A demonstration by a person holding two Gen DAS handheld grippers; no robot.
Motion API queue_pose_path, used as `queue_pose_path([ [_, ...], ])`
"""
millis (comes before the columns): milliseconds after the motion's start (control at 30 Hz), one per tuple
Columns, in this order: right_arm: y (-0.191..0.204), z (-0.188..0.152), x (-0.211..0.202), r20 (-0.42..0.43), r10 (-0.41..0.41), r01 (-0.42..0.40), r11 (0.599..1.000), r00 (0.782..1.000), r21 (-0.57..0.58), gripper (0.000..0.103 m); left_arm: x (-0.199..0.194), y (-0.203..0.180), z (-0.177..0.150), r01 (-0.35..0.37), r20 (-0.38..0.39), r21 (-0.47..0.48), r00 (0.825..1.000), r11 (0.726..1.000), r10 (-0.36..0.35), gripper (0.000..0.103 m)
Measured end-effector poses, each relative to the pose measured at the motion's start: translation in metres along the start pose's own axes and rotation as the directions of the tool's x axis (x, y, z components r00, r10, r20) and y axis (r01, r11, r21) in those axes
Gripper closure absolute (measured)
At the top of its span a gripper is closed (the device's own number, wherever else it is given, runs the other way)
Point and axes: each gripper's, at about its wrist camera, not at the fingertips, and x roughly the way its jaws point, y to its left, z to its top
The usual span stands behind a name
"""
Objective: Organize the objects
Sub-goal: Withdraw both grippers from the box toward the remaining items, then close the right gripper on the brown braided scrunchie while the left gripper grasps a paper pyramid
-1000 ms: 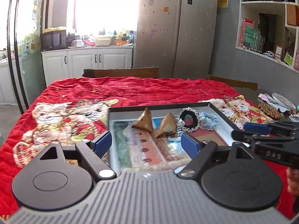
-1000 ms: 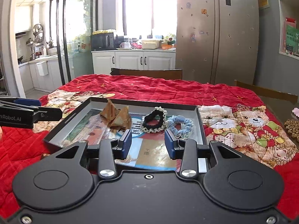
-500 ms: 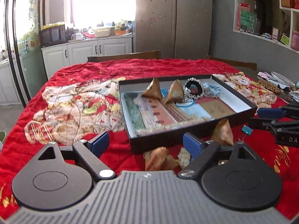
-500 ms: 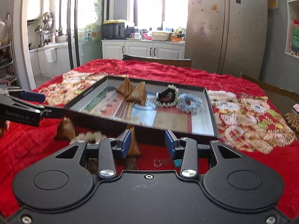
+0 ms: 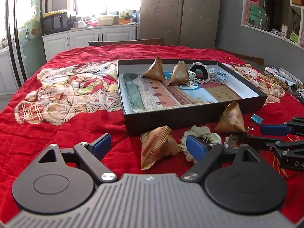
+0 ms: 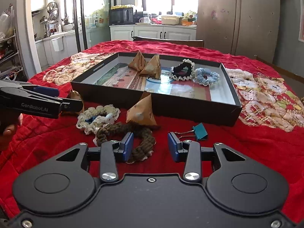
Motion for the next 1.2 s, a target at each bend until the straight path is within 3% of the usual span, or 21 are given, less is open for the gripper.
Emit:
queue_pose_path([
  [433, 0.002, -0.003, 0.009, -0.029, 0.026, -0.026, 1.0, 0.999, -0.001, 0.066, 0.011, 0.006, -0.004, -0.006, -0.017, -0.036, 1.0, 0.999, 0.005, 0.012],
  [633, 0.004, -0.005, 0.01, -0.038, 0.038, -0.038, 0.999, 0.999, -0.008, 0.073, 0.016, 0.008, -0.006, -0.001, -0.028, -0.052, 1.0, 0.999, 0.0, 0.015],
  [867, 0.006, -0.006, 0.01, -0.041, 0.048, -0.049, 0.999, 0.998, -0.02, 0.08, 0.017, 0.006, -0.007, 0.006, -0.035, -0.046, 0.999, 0.999, -0.008, 0.025],
  [1200, 0.01, -0.007, 0.009, -0.042, 0.057, -0.059, 0.997, 0.997, -0.039, 0.087, 0.016, 0.004, -0.006, 0.016, -0.041, -0.046, 0.999, 0.999, -0.018, 0.049],
])
